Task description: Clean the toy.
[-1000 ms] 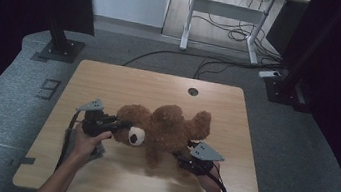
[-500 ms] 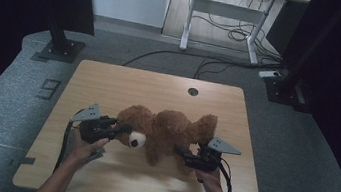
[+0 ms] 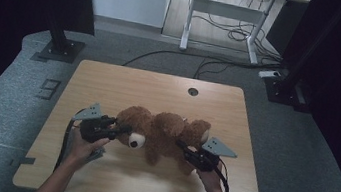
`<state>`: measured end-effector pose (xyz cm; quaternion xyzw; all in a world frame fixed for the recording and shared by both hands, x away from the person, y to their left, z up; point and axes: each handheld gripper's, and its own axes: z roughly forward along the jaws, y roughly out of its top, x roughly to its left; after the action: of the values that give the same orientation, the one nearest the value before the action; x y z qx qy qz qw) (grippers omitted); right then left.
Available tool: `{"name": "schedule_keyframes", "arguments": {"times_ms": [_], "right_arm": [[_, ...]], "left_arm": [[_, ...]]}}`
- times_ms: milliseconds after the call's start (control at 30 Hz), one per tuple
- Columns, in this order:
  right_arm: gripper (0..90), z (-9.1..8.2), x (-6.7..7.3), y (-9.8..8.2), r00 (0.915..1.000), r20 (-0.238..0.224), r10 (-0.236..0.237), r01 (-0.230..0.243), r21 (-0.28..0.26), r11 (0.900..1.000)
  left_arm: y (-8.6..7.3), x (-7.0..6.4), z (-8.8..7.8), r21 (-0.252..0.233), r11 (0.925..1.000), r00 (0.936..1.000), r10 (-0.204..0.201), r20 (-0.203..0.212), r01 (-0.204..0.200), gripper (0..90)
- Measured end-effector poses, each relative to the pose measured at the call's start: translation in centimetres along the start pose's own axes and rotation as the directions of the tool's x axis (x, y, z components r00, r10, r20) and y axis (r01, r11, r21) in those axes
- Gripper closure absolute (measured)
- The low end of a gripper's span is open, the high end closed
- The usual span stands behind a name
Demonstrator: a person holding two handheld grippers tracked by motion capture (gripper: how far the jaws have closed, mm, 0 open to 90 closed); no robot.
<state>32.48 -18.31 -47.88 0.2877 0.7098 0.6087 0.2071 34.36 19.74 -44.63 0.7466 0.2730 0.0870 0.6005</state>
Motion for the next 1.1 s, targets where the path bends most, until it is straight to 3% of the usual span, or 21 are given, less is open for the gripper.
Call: {"name": "schedule_keyframes", "arguments": {"times_ms": [133,233,333,433,500,600,700,833,1100], "right_arm": [[65.8,-0.3,0.1,0.1,0.9989,0.008,-0.046,0.046,-0.004,0.999],[67.5,-0.6,0.3,0.0,0.9970,0.010,-0.077,0.078,-0.019,0.997],[68.7,-0.7,0.4,0.1,0.9951,-0.003,-0.099,0.098,-0.037,0.994],[70.3,-0.6,0.8,0.3,0.9908,-0.029,-0.132,0.130,-0.052,0.990],[71.3,-0.6,0.9,0.4,0.9905,-0.037,-0.132,0.130,-0.072,0.989],[72.0,-0.5,1.1,0.5,0.9869,-0.062,-0.149,0.144,-0.084,0.986],[72.2,-0.3,1.4,0.6,0.9816,-0.072,-0.177,0.171,-0.079,0.982],[72.0,-0.4,1.5,0.8,0.9770,-0.066,-0.203,0.196,-0.101,0.975],[69.2,-0.2,1.2,0.3,0.9726,-0.003,-0.233,0.231,-0.094,0.968]], "left_arm": [[-0.2,0.4,0.2,0.030,0.9990,0.9994,-0.034,-0.008,0.034,49.2],[-0.2,0.9,0.3,0.032,0.9953,0.9957,-0.091,0.014,0.091,41.3],[-0.1,1.5,0.8,0.055,0.9859,0.9857,-0.161,0.050,0.158,32.7],[-0.1,1.8,1.4,0.092,0.9767,0.9791,-0.198,0.043,0.194,25.8],[-0.3,2.3,1.7,0.122,0.9646,0.9696,-0.241,0.045,0.234,24.7],[-0.5,2.7,2.2,0.144,0.9551,0.9646,-0.264,0.014,0.259,28.1],[-0.6,2.7,2.2,0.139,0.9571,0.9666,-0.256,-0.005,0.254,46.2],[-0.3,2.3,1.8,0.101,0.9705,0.9757,-0.219,-0.015,0.219,59.8],[0.2,1.6,1.3,0.009,0.9851,0.9839,-0.171,-0.051,0.172,68.0]]}}
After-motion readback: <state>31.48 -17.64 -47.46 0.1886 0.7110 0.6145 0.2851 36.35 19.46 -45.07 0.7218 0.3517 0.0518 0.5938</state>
